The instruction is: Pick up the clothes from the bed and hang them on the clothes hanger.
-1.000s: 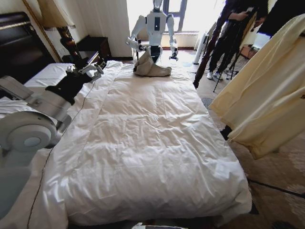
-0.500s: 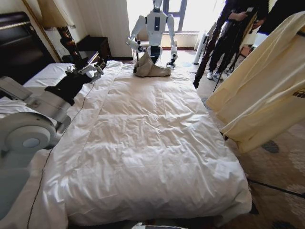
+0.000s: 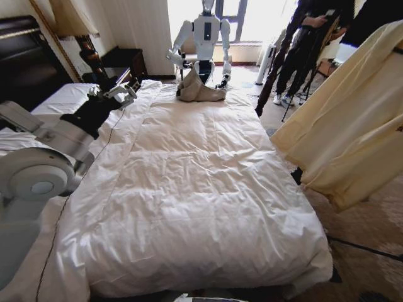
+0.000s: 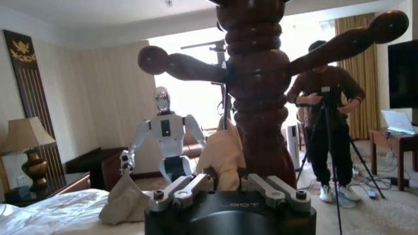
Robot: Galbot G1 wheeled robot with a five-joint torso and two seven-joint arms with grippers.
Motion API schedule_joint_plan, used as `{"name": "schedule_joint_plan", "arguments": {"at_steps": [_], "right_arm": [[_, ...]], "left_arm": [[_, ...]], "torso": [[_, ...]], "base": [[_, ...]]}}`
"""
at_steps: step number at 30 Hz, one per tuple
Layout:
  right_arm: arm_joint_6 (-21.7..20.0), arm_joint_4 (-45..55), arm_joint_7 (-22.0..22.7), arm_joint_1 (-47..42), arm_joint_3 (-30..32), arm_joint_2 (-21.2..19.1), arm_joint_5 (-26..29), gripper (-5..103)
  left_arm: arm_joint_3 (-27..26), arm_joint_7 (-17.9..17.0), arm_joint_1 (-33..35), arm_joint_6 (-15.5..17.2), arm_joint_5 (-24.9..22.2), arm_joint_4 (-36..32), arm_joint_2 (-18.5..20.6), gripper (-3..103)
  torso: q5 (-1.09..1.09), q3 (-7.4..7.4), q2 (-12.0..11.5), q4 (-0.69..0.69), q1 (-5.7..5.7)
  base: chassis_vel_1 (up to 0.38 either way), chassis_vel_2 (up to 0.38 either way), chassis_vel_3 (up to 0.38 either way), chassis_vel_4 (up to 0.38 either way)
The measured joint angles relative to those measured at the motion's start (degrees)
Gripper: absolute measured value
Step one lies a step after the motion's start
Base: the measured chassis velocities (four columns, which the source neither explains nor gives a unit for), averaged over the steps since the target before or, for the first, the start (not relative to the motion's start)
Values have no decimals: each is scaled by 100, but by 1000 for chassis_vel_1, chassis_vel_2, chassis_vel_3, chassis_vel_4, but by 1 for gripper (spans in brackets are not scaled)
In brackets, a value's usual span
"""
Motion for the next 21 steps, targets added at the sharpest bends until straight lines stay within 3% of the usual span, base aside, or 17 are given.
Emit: {"name": "schedule_joint_plan", "arguments": {"at_steps": [4,7,11,14,19,21], "right_arm": [[2,132,110,-10,0,-90,-2,24],[-5,225,175,-25,-4,-187,1,40],[-30,262,201,-35,-10,-238,5,51],[-47,387,272,-44,-12,-327,42,68],[-51,607,410,-43,-11,-478,105,79],[-48,763,475,-41,-9,-609,124,89]], "left_arm": [[16,2,-5,-41,1,10,-9,100],[22,-1,-20,-69,1,16,-20,100],[22,-3,-20,-76,0,18,-20,100],[22,-2,-18,-81,-2,20,-31,100],[22,6,-18,-82,-7,15,-45,100],[20,15,-16,-82,-8,15,-63,100]], "torso": [[0,0,0,-1,0],[0,0,0,-1,0],[0,0,0,-1,0],[1,0,0,-1,0],[0,0,0,-1,0],[0,0,0,-1,0]], "base": [[0,0,0,0],[0,0,0,0],[0,0,0,0],[0,0,0,0],[0,0,0,0],[0,0,0,0]]}}
